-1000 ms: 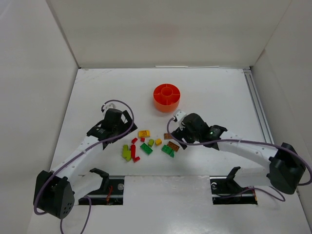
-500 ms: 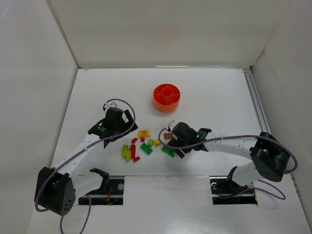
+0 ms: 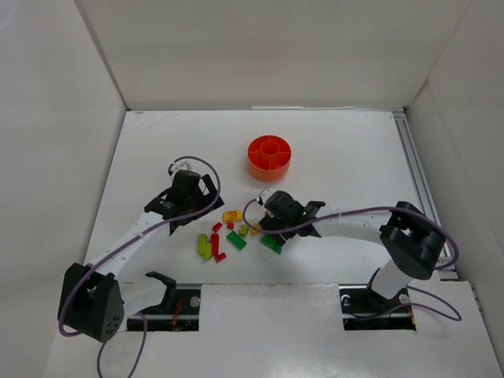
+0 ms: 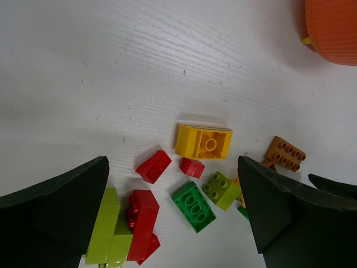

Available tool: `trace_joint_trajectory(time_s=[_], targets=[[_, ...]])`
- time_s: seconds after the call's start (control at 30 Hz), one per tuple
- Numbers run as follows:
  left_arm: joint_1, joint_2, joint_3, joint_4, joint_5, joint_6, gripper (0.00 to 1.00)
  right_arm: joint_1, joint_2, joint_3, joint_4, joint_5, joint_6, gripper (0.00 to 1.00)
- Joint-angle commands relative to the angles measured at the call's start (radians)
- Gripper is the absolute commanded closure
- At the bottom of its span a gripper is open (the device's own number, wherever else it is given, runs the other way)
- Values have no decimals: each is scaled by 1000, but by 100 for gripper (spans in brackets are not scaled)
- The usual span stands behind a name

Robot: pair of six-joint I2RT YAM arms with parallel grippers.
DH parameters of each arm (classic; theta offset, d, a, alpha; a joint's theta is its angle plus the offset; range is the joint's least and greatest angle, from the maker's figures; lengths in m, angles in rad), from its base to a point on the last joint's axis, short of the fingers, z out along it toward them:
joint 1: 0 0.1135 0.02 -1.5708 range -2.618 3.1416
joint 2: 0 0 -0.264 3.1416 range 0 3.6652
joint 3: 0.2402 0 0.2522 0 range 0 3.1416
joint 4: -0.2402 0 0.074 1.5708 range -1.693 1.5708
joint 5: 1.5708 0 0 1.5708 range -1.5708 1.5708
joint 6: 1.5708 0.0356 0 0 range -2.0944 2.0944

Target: Sort the legos into containers by color

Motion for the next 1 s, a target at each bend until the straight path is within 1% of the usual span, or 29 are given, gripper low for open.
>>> trace_joint_trajectory(time_s=[0.0, 0.17, 0.33, 0.37, 0.47, 0.53, 0.67, 0.8, 0.83, 0.9, 0.93, 0.97], targets=[[-5, -15, 43, -1, -9, 21, 1, 8, 28, 5, 44, -63, -55, 23], [-5, -15, 43, -1, 0, 21, 1, 17, -7, 5, 78, -187, -66, 23], [-5, -15, 43, -1, 0, 30, 1, 17, -7, 15, 109, -233, -46, 24], [-5, -15, 43, -1, 0, 30, 1, 17, 6, 15, 119, -233, -29, 24], [-5, -15, 53, -1, 0, 30, 1, 17, 54, 51, 133, -171, 15, 27], [-5, -15, 53, -1, 0, 30, 1, 17, 72, 68, 133, -120, 28, 27], [-5, -15, 53, -1, 0, 30, 1, 17, 97, 91, 133, -74, 48, 28], [-5, -24, 53, -1, 0, 30, 1, 17, 108, 110, 124, -55, 69, 43], [-5, -24, 53, -10, 0, 30, 1, 17, 99, 110, 124, -55, 78, 49], [-5, -24, 53, -10, 0, 30, 1, 17, 72, 99, 124, -55, 88, 57], [-5, -24, 53, -10, 0, 30, 1, 17, 48, 99, 124, -42, 97, 65], [-5, -24, 53, -10, 0, 30, 1, 17, 34, 90, 124, -41, 97, 68]])
